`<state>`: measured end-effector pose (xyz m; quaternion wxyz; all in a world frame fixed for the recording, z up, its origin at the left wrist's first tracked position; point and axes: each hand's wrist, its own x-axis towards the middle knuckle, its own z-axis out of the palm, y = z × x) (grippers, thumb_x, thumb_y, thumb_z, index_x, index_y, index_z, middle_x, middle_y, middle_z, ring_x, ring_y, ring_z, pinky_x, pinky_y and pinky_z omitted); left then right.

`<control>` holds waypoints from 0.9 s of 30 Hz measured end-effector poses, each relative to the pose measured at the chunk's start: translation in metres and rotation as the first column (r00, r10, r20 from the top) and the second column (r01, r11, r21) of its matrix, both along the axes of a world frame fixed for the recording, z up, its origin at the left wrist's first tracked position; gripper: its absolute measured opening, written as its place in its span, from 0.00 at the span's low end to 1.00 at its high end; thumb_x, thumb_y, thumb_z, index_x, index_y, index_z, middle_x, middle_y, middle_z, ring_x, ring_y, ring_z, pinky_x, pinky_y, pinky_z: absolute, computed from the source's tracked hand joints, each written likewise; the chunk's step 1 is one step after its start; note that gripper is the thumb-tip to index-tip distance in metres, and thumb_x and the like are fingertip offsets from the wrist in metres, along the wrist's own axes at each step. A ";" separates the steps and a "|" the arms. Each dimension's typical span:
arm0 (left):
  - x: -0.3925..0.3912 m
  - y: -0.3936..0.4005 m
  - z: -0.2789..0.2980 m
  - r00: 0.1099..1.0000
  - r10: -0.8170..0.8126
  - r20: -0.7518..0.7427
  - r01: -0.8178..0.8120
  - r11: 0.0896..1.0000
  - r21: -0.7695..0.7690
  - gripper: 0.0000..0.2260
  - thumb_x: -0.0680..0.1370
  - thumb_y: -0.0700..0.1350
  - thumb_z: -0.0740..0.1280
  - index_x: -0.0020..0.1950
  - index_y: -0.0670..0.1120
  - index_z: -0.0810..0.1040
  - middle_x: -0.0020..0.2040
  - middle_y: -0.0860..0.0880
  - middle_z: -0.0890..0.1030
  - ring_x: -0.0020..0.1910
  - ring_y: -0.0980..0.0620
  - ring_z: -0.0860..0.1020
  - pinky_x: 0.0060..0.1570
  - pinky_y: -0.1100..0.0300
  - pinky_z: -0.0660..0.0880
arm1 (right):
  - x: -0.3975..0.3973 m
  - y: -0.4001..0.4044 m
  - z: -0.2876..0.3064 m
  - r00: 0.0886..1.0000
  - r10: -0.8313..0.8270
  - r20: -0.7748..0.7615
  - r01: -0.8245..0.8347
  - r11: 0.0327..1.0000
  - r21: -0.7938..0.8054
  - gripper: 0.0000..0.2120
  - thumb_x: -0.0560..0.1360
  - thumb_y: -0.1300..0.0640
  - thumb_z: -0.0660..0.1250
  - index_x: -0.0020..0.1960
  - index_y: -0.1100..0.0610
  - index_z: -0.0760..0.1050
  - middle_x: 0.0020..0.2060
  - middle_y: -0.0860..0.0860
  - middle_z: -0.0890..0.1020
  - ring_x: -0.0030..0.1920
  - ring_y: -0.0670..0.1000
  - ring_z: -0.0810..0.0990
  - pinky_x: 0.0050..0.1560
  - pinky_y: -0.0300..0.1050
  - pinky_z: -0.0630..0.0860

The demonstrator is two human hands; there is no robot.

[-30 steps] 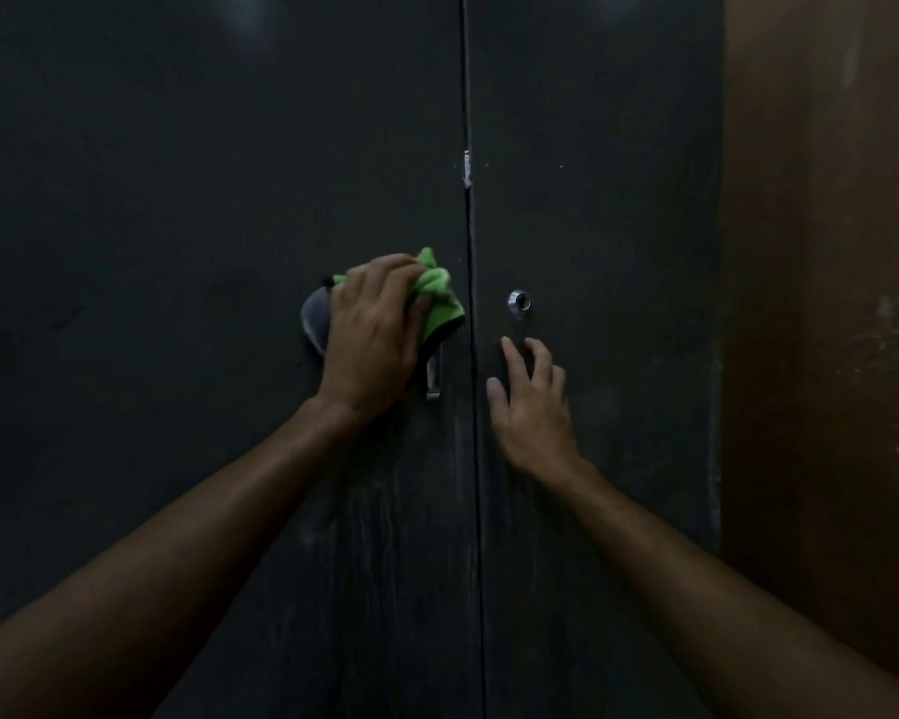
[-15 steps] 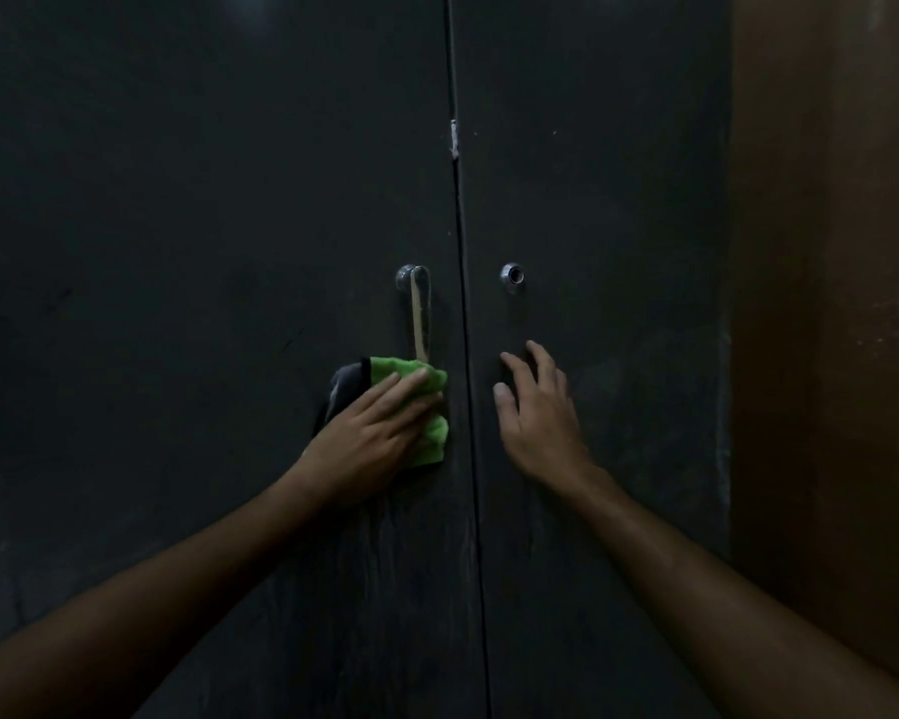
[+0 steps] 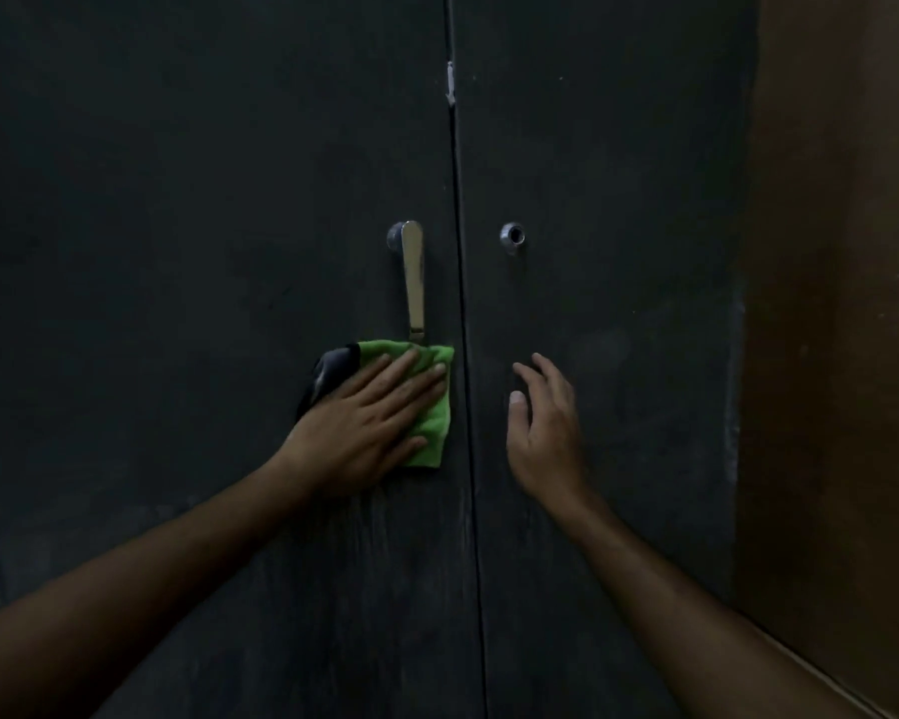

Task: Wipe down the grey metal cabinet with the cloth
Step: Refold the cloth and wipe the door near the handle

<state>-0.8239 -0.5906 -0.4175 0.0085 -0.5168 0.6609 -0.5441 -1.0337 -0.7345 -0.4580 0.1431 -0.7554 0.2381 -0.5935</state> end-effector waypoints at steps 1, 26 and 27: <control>-0.001 -0.003 0.001 1.000 -0.004 -0.007 0.003 0.999 -0.032 0.29 0.87 0.57 0.52 0.85 0.44 0.59 0.85 0.47 0.58 0.85 0.43 0.54 0.84 0.46 0.48 | 0.002 0.003 0.000 1.000 -0.002 0.012 0.002 1.000 0.005 0.18 0.85 0.60 0.58 0.73 0.60 0.72 0.76 0.56 0.67 0.76 0.53 0.63 0.76 0.54 0.65; 0.013 0.024 -0.009 0.923 -0.265 -0.280 0.220 0.958 -0.182 0.28 0.83 0.51 0.59 0.79 0.37 0.67 0.80 0.39 0.68 0.81 0.41 0.64 0.83 0.52 0.55 | 0.094 0.054 0.010 0.929 -0.364 -0.070 0.323 0.887 -0.331 0.28 0.84 0.55 0.48 0.81 0.67 0.54 0.81 0.66 0.50 0.82 0.66 0.47 0.80 0.64 0.55; 0.014 0.023 -0.009 0.927 -0.244 -0.284 0.201 0.964 -0.174 0.30 0.83 0.52 0.59 0.81 0.38 0.64 0.82 0.40 0.64 0.83 0.42 0.61 0.83 0.51 0.54 | 0.089 0.044 0.014 0.912 -0.407 -0.046 0.370 0.867 -0.334 0.27 0.82 0.58 0.49 0.80 0.67 0.57 0.80 0.66 0.53 0.81 0.67 0.49 0.79 0.65 0.55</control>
